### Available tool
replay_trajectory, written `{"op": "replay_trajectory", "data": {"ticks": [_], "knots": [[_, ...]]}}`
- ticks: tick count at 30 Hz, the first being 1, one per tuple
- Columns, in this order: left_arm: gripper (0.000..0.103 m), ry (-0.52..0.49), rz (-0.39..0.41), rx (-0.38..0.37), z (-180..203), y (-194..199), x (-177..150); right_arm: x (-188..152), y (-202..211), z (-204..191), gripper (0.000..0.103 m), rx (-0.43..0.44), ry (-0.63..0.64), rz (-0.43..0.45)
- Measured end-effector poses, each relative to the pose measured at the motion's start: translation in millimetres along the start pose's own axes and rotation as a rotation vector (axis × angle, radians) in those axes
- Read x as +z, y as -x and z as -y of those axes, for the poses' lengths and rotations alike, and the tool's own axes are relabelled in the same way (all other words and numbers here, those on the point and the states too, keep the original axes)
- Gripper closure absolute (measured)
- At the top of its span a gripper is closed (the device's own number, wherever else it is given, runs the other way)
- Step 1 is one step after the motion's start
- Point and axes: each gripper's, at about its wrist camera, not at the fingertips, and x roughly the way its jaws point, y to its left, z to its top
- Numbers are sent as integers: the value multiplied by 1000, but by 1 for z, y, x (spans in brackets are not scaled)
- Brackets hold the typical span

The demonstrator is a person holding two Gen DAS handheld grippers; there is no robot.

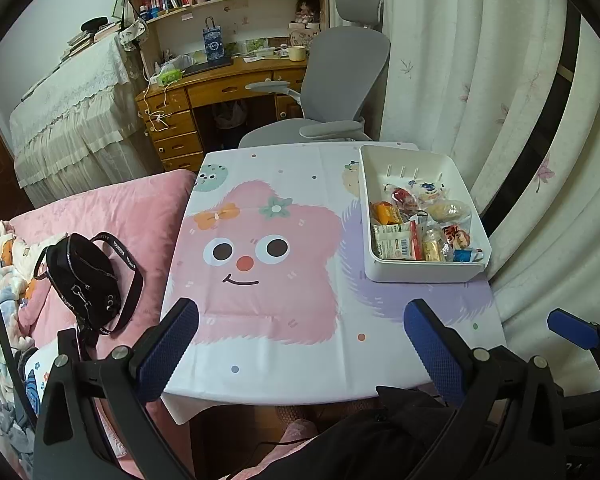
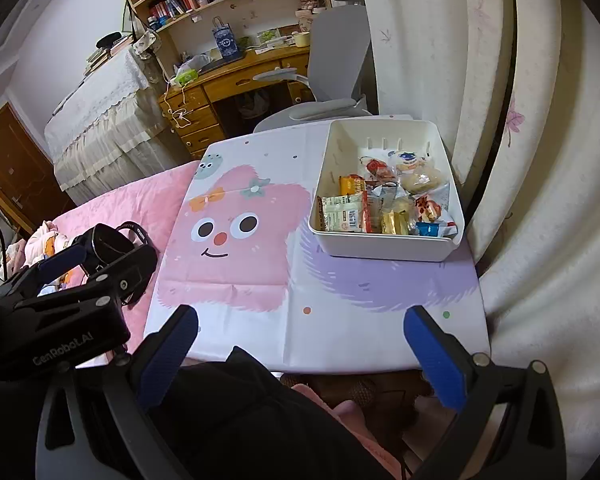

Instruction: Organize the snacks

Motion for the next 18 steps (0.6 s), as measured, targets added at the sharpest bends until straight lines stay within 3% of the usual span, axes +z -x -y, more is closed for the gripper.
{"op": "replay_trajectory", "data": {"ticks": [18], "knots": [[1,10,2,22,9,-4,7,1,-1,6,0,4,-5,-4]]}}
